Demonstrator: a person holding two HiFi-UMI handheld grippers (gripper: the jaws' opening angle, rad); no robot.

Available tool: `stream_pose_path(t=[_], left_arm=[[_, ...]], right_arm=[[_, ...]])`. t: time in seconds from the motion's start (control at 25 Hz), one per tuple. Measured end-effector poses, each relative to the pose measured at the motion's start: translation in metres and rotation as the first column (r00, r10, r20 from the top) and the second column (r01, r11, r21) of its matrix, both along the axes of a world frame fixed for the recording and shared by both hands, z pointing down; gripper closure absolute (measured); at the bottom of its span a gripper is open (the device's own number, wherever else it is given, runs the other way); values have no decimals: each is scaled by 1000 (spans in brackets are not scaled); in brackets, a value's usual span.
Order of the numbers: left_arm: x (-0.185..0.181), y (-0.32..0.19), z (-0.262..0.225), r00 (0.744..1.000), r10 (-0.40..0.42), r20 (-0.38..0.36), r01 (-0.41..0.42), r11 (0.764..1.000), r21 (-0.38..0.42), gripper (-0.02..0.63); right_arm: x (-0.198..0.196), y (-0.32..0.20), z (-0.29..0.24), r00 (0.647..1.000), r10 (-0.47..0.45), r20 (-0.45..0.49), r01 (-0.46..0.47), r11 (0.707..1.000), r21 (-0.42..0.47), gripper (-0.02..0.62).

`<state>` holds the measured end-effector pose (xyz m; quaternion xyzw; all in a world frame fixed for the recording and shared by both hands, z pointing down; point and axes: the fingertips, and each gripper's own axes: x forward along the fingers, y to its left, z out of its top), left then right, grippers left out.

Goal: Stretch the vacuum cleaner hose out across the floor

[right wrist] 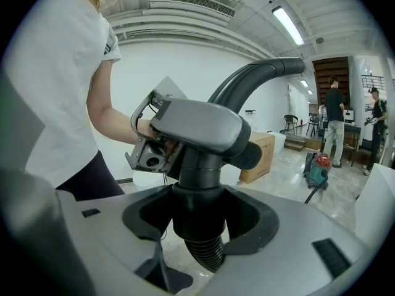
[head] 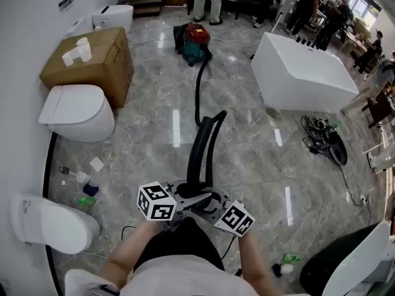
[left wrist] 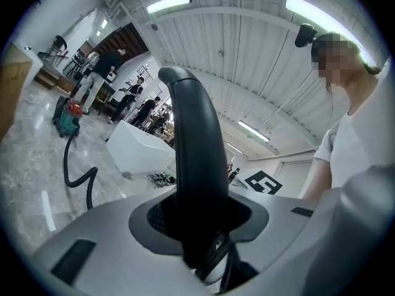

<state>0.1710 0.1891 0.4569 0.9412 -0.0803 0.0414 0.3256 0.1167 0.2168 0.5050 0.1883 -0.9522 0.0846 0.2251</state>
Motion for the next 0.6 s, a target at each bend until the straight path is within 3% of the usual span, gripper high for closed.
stream_pose_path(t=[0.28,0.6], left_arm=[[-17,15,-1,1000,6,-4,-6,1000,0,452],[-65,39,-7,1000,16,-14,-16,1000,-1,452]], right_arm=[[-17,15,0,1000,4,-1,-4,1000,-9,351],[-66,38,-6,1000,18,-7,-18,1000,-7,351]])
